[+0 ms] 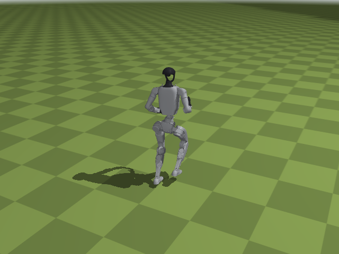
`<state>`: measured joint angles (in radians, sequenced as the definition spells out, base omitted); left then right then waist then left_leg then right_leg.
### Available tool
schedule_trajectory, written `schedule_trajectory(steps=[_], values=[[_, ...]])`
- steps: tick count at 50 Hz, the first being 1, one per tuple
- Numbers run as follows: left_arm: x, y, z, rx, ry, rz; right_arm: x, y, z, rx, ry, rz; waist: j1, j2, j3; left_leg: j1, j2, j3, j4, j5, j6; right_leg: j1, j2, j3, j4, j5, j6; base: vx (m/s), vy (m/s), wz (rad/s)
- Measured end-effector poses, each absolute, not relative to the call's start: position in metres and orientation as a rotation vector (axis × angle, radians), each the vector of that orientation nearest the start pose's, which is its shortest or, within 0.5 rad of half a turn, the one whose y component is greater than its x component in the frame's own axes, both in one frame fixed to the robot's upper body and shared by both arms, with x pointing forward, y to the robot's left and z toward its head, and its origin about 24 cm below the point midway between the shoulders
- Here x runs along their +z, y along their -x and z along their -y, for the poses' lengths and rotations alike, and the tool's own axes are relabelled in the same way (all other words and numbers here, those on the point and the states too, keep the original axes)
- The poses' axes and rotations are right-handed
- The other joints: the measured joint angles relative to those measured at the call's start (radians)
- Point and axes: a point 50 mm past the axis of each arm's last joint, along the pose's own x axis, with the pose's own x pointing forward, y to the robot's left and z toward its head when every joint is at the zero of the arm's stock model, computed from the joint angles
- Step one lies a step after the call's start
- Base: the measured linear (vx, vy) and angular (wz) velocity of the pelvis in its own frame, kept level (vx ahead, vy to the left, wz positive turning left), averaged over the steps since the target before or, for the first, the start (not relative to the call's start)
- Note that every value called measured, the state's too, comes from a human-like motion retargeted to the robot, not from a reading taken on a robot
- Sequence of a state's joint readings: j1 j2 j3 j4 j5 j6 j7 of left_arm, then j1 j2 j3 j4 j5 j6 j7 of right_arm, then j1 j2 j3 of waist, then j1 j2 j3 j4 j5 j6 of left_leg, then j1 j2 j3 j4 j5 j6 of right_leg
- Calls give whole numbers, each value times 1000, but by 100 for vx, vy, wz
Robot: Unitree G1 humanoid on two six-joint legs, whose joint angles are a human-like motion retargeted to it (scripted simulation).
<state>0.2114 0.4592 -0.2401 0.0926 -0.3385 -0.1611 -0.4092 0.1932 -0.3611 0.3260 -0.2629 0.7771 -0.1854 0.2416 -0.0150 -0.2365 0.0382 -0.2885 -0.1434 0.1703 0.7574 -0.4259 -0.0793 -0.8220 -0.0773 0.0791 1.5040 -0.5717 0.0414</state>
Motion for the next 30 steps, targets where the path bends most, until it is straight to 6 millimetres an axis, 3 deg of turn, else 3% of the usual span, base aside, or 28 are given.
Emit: schedule_trajectory(steps=[5,12,15,17,23,30], values=[[-9,-190,-183,-552,-101,-237,60,-201,130,510,-481,86,-1,9,-40,-108,17,-68,23,197,-90,61,32,9,-185,5,-3,-10,-15,95],[1,-188,-190,-483,-162,-180,75,-208,147,374,-421,183,56,111,-65,-290,243,41,433,105,-77,108,119,-97,-364,-9,-21,-16,-10,60],[10,-186,-193,-461,-159,-146,86,-213,156,309,-408,234,106,189,-61,-293,366,59,636,88,-77,122,210,-147,-425,-15,-55,-19,-7,-21],[15,-184,-194,-453,-162,-127,89,-213,162,268,-402,250,120,218,-57,-260,390,66,697,89,-79,124,243,-164,-445,-8,-67,-21,-7,-13],[21,-178,-192,-444,-147,-94,77,-206,173,157,-408,221,101,240,-57,-108,297,67,557,99,-87,101,251,-184,-482,101,-50,-26,-4,4],[37,-186,-185,-487,-144,-21,69,-202,173,125,-413,193,18,149,-36,1,111,91,182,-70,11,-35,153,-117,-391,172,24,-36,1,24]])
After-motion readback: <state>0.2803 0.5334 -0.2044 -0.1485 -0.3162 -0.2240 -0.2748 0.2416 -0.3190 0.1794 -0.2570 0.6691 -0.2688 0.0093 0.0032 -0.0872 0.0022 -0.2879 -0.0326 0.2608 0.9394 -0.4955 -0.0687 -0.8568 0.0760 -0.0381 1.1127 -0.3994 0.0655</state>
